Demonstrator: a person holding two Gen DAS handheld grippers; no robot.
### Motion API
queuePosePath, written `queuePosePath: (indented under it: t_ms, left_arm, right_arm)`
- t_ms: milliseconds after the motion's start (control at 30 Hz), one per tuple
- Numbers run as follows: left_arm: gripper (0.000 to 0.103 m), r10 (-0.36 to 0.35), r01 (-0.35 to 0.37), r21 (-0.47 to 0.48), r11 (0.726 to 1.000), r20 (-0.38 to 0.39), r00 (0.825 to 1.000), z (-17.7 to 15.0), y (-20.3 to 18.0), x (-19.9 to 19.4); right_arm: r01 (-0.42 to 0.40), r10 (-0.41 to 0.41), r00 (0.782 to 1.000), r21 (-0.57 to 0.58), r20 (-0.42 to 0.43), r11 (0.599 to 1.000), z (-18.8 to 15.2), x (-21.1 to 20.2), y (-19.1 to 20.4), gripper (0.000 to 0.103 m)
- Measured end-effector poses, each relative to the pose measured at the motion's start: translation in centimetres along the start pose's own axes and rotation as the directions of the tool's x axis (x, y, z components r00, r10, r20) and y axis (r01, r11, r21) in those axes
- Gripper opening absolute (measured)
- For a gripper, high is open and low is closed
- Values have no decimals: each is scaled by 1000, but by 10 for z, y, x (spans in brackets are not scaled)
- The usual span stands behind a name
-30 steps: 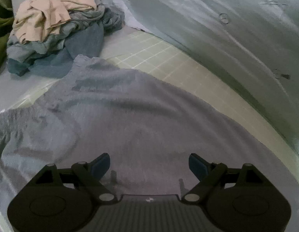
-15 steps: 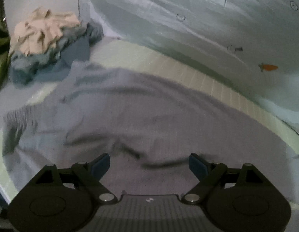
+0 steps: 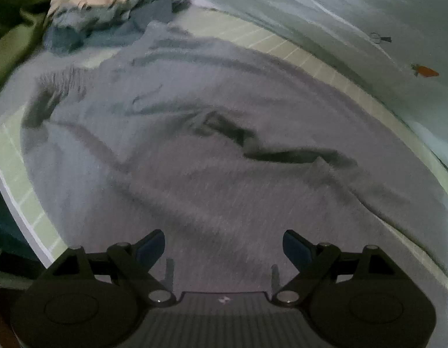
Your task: Fold clothes
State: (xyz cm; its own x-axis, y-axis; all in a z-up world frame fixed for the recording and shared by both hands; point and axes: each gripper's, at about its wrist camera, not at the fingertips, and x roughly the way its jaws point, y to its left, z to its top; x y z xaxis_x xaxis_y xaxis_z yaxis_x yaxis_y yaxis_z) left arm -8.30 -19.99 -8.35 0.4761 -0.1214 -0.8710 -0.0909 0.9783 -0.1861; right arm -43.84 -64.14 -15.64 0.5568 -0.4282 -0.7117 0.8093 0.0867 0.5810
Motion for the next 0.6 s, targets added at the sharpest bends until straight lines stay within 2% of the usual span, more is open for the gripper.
queuePosePath:
  t_ms: [233,333,467,600]
  left_arm:
    - [89,-20,19,-34,999,-1,1000,15,19,0]
    - [89,-7,7,-30,1000,4,1000,27,34,1]
    - [89,0,1,-68,998,10,1000,44,66,-3]
    - [89,0,1,-148,989,3,1000,58,106,-2]
  right_arm:
    - [-109,117,987,79,-111,991,-22,10,13,103]
    - [-122,134,982,96,-133,988,-35,11,20,103]
    - [-130,154,978,163,-141,978,-52,8,24,103]
    - [-144,174,973,187,-154,972,-72,7,31,103]
